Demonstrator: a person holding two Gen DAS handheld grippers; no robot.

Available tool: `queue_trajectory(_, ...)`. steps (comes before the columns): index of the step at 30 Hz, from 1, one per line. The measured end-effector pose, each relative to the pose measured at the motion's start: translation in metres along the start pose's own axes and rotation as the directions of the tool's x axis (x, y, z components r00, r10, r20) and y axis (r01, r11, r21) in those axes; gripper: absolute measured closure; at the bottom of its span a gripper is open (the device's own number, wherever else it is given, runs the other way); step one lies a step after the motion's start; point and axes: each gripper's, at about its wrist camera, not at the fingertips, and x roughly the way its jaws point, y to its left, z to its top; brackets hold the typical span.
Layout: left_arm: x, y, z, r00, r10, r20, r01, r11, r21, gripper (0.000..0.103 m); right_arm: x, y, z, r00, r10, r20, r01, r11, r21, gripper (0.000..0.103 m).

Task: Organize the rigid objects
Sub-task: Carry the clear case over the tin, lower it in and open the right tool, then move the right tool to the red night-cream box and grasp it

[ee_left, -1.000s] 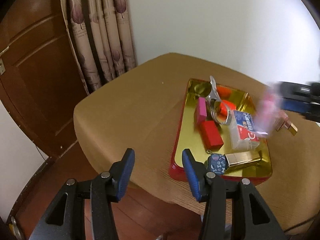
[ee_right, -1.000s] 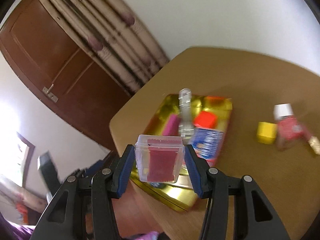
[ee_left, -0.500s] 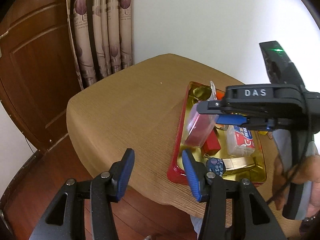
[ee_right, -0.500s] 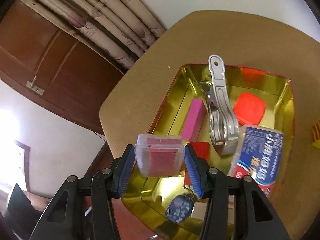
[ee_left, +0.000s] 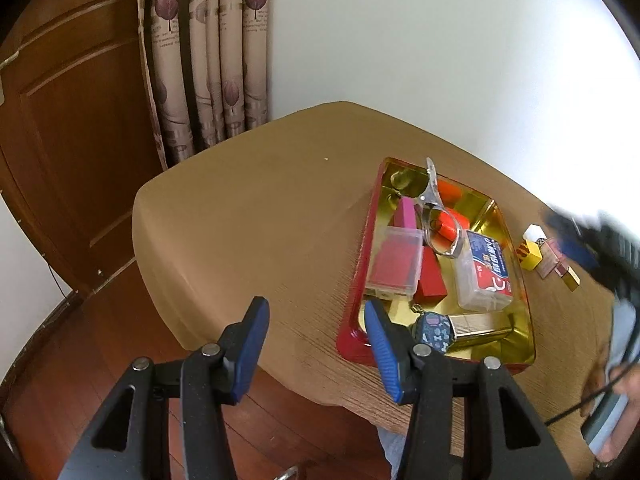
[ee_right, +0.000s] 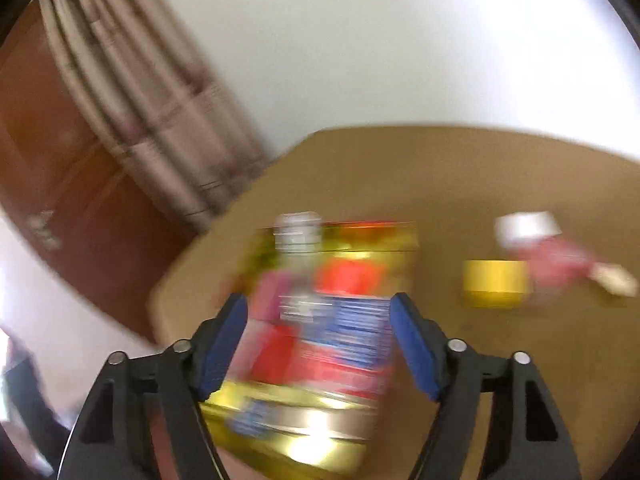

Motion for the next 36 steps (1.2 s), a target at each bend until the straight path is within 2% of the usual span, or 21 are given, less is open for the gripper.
queue_trajectory(2, -0.004, -0.005, -0.001, 1.000, -0.007, 0.015, 0.006, 1.000, 0.015, 0.052, -0.019, -0.045, -0.018, 0.984, -0.176, 0.000, 0.176, 0.984, -0.027, 0.028)
queue_trajectory(4, -0.009, -0.013, -0.003, 0.999, -0.021, 0.035, 0.019, 0.999, 0.048, 0.052, -0.034, -0.084, -0.032, 0.954, -0.300, -0.016, 0.299, 0.953, -0.037, 0.028)
queue_trajectory(5, -0.011, -0.017, -0.003, 0.999, -0.035, 0.038, 0.033, 0.997, 0.066, 0.052, -0.045, -0.109, -0.042, 0.932, -0.363, -0.020, 0.362, 0.931, -0.038, 0.028)
queue_trajectory(8, -0.015, -0.036, -0.007, 0.995, -0.104, 0.010, 0.102, 0.988, 0.118, 0.052, -0.069, -0.167, -0.065, 0.876, -0.481, -0.040, 0.479, 0.876, -0.050, 0.027)
queue_trajectory(10, -0.018, -0.051, -0.011, 0.992, -0.129, -0.004, 0.128, 0.979, 0.156, 0.052, -0.082, -0.193, -0.077, 0.862, -0.505, -0.054, 0.504, 0.863, -0.021, 0.026)
queue_trajectory(12, -0.021, -0.070, -0.013, 0.987, -0.156, -0.024, 0.158, 0.967, 0.199, 0.052, -0.091, -0.213, -0.086, 0.866, -0.494, -0.073, 0.497, 0.867, 0.026, 0.025)
queue_trajectory(14, -0.024, -0.089, -0.012, 0.981, -0.187, -0.045, 0.192, 0.957, 0.216, 0.052, -0.103, -0.226, -0.087, 0.897, -0.439, -0.055, 0.443, 0.891, 0.097, 0.025)
queue_trajectory(17, -0.029, -0.112, -0.008, 0.976, -0.213, -0.054, 0.220, 0.949, 0.225, 0.052, -0.107, -0.226, -0.085, 0.926, -0.377, -0.028, 0.378, 0.919, 0.116, 0.024)
queue_trajectory(19, -0.034, -0.130, -0.008, 0.975, -0.215, -0.047, 0.220, 0.943, 0.251, 0.052, -0.104, -0.206, -0.070, 0.967, -0.254, 0.005, 0.253, 0.963, 0.096, 0.024)
queue_trajectory(20, -0.035, -0.137, -0.008, 0.976, -0.212, -0.047, 0.217, 0.940, 0.263, 0.052, -0.100, -0.193, -0.060, 0.979, -0.205, 0.010, 0.204, 0.977, 0.063, 0.021)
queue_trajectory(21, -0.036, -0.143, -0.009, 0.976, -0.211, -0.052, 0.217, 0.936, 0.278, 0.052, -0.095, -0.180, -0.051, 0.987, -0.162, 0.009, 0.162, 0.987, 0.018, 0.013)
queue_trajectory(23, -0.037, -0.154, -0.012, 0.976, -0.208, -0.066, 0.218, 0.928, 0.302, 0.052, -0.082, -0.148, -0.027, 0.994, -0.101, 0.028, 0.104, 0.990, -0.094, 0.001)
queue_trajectory(25, -0.038, -0.159, -0.015, 0.976, -0.205, -0.068, 0.216, 0.925, 0.311, 0.052, -0.067, -0.126, -0.006, 0.997, -0.064, 0.033, 0.069, 0.984, -0.167, 0.001)
queue_trajectory(27, -0.037, -0.161, -0.016, 0.977, -0.199, -0.077, 0.213, 0.923, 0.320, 0.052, -0.043, -0.110, 0.014, 0.999, -0.045, 0.002, 0.044, 0.970, -0.239, 0.001)
queue_trajectory(32, -0.033, -0.155, -0.011, 0.975, -0.199, -0.093, 0.219, 0.925, 0.311, 0.052, 0.012, -0.087, 0.029, 0.995, -0.068, -0.075, 0.038, 0.939, -0.342, 0.001)
queue_trajectory(36, -0.023, -0.153, -0.006, 0.968, -0.219, -0.126, 0.247, 0.924, 0.291, 0.052, 0.040, -0.091, 0.034, 0.988, -0.105, -0.117, 0.054, 0.924, -0.378, 0.001)
